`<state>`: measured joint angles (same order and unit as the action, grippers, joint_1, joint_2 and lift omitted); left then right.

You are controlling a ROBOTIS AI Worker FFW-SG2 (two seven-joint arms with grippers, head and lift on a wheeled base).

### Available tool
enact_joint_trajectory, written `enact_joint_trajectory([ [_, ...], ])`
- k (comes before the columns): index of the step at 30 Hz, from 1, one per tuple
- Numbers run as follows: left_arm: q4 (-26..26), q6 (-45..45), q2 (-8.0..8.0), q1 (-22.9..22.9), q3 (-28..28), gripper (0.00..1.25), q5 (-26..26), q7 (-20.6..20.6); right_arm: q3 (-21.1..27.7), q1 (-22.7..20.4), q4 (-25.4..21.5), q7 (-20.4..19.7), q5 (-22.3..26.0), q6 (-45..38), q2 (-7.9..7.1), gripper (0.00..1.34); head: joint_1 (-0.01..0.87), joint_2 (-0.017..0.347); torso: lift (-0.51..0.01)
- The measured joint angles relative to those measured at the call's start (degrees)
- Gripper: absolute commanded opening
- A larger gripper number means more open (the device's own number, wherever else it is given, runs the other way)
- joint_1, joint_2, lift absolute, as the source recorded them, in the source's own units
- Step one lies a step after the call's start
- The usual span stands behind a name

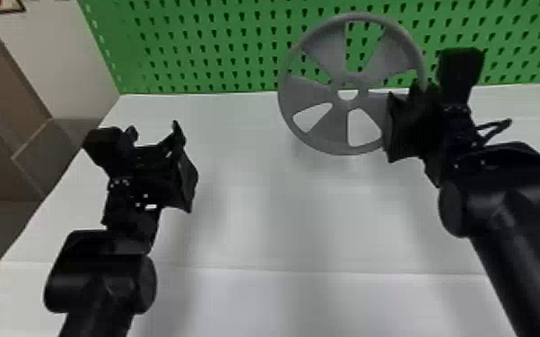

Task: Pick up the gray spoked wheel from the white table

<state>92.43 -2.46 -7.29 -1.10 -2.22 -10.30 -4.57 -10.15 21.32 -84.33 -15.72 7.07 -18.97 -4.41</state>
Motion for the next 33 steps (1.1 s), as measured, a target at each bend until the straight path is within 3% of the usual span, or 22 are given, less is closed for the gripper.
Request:
enact_joint_trajectory([
  [10, 0.0, 1.0, 0.0, -0.1, 0.3, 0.89, -0.2, 0.0, 2.2, -4.7, 2.6, 2.0, 1.1, 11.8, 0.43, 0.08, 0.779, 0.153, -0.063],
  [17, 0.0, 1.4, 0.0, -0.1, 0.4, 0.89, -0.2, 0.0, 2.4, -6.0, 6.7, 5.1, -0.8, 20.4, 0.33, 0.08, 0.779, 0.155, -0.063],
  [33, 0.0, 1.7, 0.0, 0.0, 0.5, 0.89, -0.3, 0.0, 2.9, -6.3, 8.0, 6.2, -2.1, 22.4, 0.19, 0.08, 0.779, 0.155, -0.063],
])
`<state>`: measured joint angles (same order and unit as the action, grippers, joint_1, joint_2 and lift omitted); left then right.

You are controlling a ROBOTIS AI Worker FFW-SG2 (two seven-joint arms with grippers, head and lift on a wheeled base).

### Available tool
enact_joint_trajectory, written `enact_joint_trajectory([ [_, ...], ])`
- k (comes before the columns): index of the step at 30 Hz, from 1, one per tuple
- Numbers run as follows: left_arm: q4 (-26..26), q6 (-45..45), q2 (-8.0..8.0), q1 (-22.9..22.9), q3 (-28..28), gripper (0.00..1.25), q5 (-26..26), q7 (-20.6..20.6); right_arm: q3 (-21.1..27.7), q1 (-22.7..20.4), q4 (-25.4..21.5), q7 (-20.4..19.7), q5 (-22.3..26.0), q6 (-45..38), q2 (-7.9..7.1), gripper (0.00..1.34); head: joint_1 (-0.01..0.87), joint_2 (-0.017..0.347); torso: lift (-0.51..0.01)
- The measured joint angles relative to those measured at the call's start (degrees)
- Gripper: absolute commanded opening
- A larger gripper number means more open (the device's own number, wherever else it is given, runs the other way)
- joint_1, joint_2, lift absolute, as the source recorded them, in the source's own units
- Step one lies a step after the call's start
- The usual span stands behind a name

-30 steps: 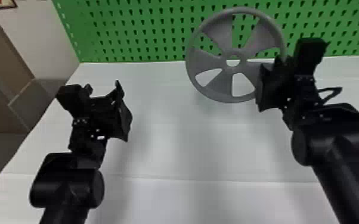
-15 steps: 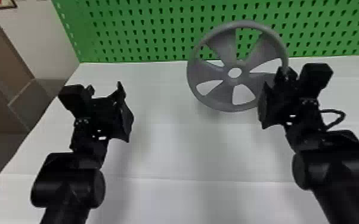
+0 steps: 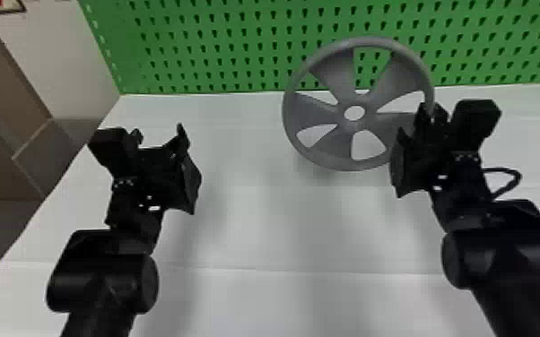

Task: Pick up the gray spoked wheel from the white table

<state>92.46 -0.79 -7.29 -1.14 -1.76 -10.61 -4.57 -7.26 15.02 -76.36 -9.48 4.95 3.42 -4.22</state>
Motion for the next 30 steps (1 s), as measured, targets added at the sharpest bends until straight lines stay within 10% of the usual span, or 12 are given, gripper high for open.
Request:
enact_joint_trajectory([
  [30, -0.1, 0.4, 0.09, 0.4, 0.1, 0.89, 0.2, 0.0, -0.1, -1.0, 0.4, 0.3, -0.8, 4.3, -0.11, 0.08, 0.779, 0.155, -0.062],
])
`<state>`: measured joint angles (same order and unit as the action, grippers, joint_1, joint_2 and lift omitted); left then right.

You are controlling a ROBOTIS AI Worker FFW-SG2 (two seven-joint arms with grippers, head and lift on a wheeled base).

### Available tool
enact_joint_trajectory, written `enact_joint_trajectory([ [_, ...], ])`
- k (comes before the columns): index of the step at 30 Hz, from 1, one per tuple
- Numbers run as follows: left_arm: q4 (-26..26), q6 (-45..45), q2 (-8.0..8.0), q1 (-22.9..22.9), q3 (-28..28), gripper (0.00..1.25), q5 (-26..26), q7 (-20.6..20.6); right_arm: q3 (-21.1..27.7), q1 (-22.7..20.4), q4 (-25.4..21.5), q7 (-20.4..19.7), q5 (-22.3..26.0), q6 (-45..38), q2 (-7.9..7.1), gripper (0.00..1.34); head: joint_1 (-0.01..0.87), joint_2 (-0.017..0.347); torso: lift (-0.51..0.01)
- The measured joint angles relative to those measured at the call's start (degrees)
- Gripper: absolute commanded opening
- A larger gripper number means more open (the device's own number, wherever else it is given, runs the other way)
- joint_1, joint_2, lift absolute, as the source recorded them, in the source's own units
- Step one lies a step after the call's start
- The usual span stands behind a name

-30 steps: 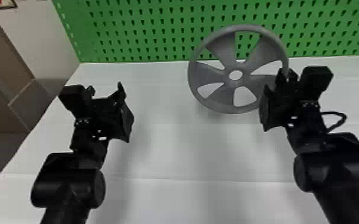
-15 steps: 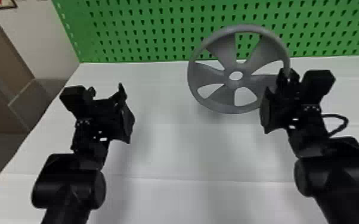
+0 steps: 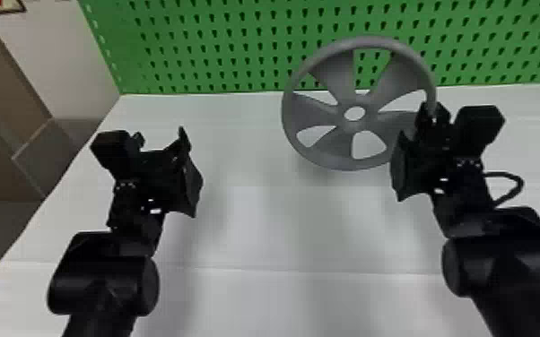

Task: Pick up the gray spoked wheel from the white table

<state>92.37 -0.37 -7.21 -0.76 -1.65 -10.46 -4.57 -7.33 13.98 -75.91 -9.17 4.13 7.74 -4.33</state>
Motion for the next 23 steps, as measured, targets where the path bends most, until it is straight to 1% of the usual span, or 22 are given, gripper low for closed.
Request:
enact_joint_trajectory([
  [23, 0.0, 0.0, 0.0, -0.1, 0.2, 0.89, -0.2, 0.0, 0.1, 0.0, 0.3, 0.0, 0.9, -0.1, 0.11, 0.08, 0.779, 0.155, -0.062],
])
